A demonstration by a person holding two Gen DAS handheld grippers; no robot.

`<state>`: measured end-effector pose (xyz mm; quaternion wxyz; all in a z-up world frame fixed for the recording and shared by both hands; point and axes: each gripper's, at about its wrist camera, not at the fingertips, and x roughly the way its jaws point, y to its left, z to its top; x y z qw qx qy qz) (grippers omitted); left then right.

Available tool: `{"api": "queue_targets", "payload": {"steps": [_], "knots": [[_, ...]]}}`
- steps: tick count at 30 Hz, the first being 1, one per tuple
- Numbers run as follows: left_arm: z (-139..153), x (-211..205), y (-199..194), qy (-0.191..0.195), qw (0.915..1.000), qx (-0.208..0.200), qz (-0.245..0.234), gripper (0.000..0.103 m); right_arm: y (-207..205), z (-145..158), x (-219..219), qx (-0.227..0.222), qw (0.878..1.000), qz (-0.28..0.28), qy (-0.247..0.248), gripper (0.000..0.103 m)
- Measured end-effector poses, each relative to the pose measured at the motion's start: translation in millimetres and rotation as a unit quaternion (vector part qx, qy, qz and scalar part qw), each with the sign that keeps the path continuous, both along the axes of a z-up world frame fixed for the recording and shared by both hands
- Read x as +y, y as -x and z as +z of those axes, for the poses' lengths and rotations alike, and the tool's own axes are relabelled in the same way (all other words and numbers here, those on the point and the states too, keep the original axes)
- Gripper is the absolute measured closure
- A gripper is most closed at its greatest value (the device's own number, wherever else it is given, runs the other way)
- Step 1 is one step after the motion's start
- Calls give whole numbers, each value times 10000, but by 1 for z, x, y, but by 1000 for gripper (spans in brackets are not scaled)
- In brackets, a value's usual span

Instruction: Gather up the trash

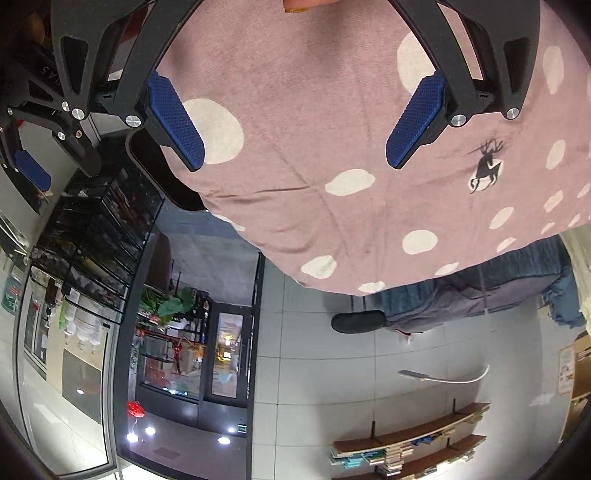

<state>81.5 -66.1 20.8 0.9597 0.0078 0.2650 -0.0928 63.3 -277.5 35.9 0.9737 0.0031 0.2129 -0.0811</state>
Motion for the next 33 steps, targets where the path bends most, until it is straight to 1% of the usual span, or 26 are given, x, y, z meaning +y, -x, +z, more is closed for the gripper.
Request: {"api": "queue_targets", "payload": {"steps": [3,7,33], "knots": [[2,5,11,9,9997,-207,133,6,6,0,4,-24,10000,76,-29,6],[2,8,16,-12,9994,-268,197,6,11,0,9,-33,9999,117,-32,6],[-2,12,21,35,9996,-221,162,6,9,-3,8,17,9999,98,-55,6]]}}
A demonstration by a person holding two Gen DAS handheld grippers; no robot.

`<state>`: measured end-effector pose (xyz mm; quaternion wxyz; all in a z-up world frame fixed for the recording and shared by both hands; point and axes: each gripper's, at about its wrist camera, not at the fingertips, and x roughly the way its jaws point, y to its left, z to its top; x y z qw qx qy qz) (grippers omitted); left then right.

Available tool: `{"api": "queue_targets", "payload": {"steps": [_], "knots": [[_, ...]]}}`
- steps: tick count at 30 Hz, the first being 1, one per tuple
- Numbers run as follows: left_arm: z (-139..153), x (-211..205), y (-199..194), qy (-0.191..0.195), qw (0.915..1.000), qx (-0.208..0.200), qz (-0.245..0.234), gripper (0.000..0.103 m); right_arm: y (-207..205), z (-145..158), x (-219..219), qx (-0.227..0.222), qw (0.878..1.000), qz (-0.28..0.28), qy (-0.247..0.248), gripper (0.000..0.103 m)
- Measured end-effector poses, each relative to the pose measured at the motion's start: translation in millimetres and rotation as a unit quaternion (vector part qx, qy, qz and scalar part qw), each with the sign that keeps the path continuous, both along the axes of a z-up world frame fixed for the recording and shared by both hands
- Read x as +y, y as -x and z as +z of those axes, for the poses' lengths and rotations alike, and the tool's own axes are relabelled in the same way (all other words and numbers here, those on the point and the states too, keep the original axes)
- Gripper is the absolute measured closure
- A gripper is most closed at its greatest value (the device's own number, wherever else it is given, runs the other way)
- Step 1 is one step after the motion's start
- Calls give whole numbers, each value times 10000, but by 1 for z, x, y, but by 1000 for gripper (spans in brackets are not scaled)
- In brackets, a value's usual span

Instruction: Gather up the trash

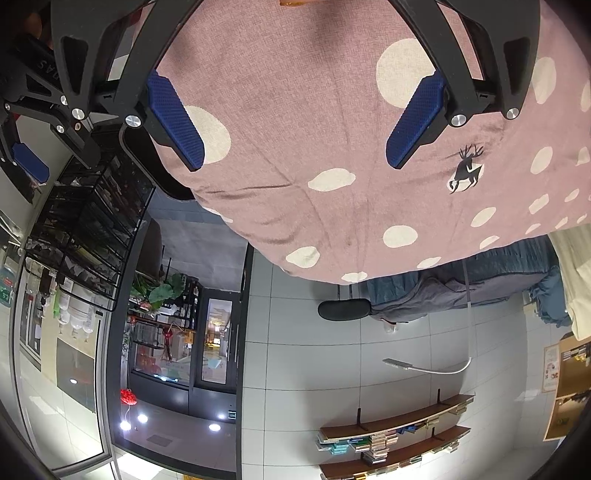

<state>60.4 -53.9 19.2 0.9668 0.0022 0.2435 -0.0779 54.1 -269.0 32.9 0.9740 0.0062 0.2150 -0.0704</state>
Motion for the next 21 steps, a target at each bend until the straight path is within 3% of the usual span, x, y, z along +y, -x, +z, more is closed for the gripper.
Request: {"api": "queue_targets", "payload": {"steps": [21], "knots": [[-4,0,1,6,10000,33,-13,6,-4,-4,0,48,10000,-36,-19,6]]}}
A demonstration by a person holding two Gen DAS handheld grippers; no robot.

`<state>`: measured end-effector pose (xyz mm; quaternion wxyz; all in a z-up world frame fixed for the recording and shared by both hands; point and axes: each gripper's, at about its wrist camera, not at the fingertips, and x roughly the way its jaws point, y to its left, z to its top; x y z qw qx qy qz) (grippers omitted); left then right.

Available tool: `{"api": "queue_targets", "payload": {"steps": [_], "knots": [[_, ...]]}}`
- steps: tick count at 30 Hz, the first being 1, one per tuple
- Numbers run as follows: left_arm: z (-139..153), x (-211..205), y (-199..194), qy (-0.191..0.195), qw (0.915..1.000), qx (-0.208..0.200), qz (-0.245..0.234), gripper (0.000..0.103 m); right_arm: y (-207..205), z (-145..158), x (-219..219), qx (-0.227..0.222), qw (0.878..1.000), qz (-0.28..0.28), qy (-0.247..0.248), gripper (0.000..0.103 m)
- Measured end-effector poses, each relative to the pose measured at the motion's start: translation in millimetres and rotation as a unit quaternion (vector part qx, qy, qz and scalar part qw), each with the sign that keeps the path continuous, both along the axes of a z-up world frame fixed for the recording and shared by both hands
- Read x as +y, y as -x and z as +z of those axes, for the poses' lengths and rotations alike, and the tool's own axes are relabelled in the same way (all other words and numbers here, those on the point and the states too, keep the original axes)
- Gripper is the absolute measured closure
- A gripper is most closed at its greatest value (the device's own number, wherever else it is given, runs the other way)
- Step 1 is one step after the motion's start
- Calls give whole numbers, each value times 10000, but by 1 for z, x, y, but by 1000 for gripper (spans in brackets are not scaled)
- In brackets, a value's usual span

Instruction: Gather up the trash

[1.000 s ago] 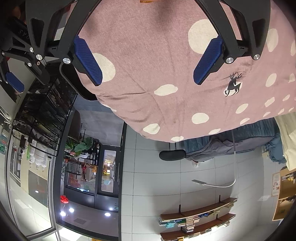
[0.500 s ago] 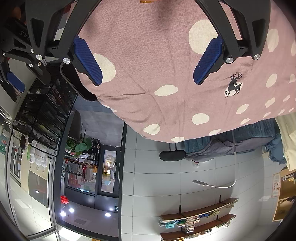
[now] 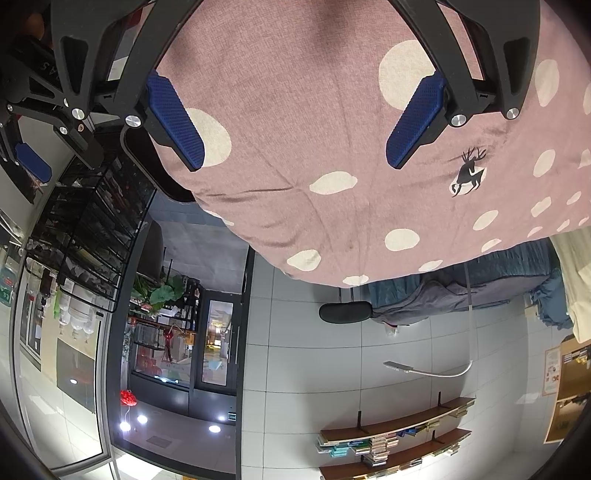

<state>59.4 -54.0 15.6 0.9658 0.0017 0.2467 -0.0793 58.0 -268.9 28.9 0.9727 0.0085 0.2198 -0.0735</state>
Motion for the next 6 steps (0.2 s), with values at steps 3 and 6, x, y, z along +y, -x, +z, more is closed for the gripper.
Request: {"api": "queue_targets", "payload": {"steps": [3,6], "knots": [[0,-1,1,18,10000,9,-27,6,0,0,0,3,10000,3,1,6],[-1,0,1,22,10000,16,-28,6,0,0,0,0,10000,2,0,6]]}}
